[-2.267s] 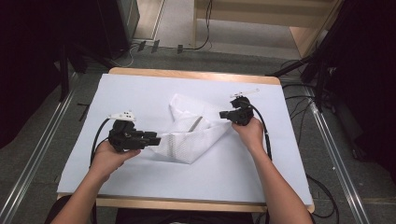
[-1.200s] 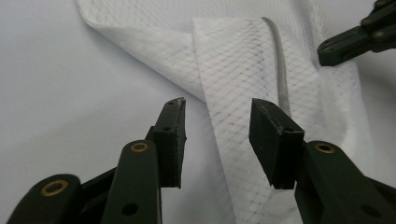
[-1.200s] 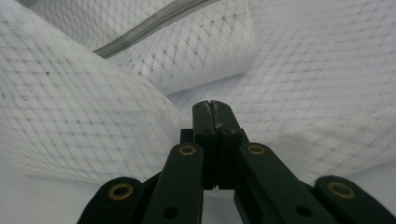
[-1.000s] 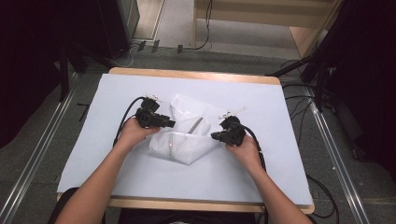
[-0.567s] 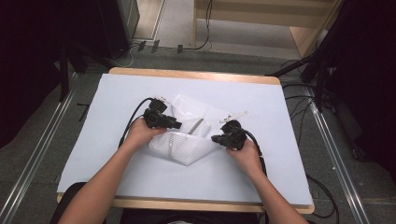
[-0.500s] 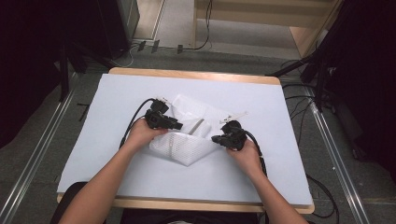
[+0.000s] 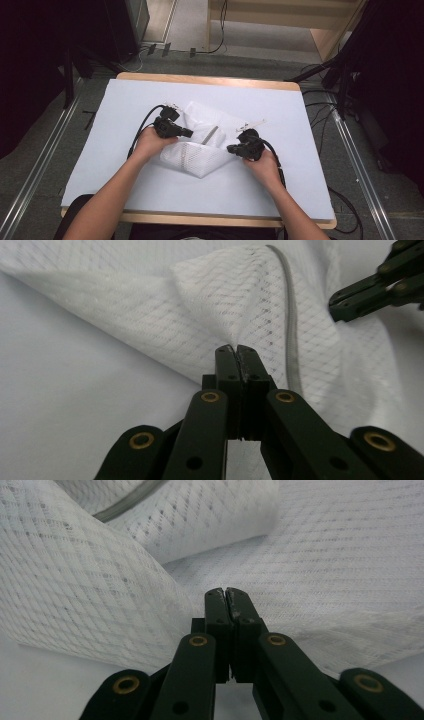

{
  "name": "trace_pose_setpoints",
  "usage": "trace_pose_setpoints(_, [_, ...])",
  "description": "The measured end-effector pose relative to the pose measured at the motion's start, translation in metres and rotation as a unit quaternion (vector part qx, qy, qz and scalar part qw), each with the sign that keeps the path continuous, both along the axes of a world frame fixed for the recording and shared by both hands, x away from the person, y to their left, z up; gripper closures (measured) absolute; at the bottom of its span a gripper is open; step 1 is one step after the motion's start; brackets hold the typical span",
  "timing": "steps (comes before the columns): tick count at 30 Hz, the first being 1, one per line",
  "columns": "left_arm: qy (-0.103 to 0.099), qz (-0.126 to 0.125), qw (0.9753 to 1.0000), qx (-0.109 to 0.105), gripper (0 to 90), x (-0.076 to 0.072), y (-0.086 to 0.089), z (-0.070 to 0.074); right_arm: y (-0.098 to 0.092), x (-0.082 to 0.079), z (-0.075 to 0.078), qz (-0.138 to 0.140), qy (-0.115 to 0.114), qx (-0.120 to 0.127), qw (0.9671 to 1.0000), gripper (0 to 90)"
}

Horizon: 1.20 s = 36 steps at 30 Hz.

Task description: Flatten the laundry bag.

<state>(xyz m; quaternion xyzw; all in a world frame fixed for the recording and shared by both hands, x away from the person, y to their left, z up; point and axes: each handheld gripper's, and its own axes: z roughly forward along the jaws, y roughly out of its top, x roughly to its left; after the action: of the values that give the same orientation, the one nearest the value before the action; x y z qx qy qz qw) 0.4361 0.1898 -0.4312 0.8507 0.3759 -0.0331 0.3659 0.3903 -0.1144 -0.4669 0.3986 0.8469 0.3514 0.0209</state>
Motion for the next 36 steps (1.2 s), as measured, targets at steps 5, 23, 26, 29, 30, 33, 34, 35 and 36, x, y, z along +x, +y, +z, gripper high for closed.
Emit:
trace_pose_setpoints(5, [-0.021,0.011,0.9997,-0.007,90.0,-0.010,0.014,0.018,0.000,0.001,0.000,0.004,-0.004,-0.002,1.0000,90.0])
trace_pose_setpoints(23, [-0.038,0.088,0.9949,-0.030,90.0,-0.028,0.075,0.036,0.003,0.010,0.001,0.002,-0.002,-0.006,1.0000,89.4])
trace_pose_setpoints(26, [-0.039,0.100,0.9937,-0.031,90.0,-0.031,0.083,0.037,0.004,0.012,0.001,0.000,-0.001,-0.009,1.0000,88.9])
trace_pose_setpoints(29, [-0.037,0.110,0.9928,-0.031,90.0,-0.034,0.090,0.037,0.005,0.014,0.001,0.001,0.001,-0.007,1.0000,89.0])
trace_pose_setpoints(30, [-0.038,0.113,0.9924,-0.030,90.0,-0.035,0.093,0.037,0.005,0.015,0.001,0.000,-0.001,-0.008,1.0000,89.0])
trace_pose_setpoints(33, [-0.038,0.121,0.9917,-0.025,90.0,-0.039,0.100,0.036,0.006,0.016,0.001,0.001,0.001,-0.007,1.0000,89.0])
trace_pose_setpoints(34, [-0.038,0.124,0.9914,-0.022,90.0,-0.041,0.103,0.035,0.006,0.017,0.001,0.000,0.003,-0.006,1.0000,89.0])
trace_pose_setpoints(35, [-0.037,0.126,0.9911,-0.019,90.0,-0.042,0.107,0.034,0.006,0.018,0.001,0.001,0.002,-0.006,1.0000,89.0])
trace_pose_setpoints(36, [-0.036,0.130,0.9907,-0.019,90.0,-0.044,0.109,0.033,0.006,0.019,0.001,0.002,0.001,-0.005,1.0000,89.1])
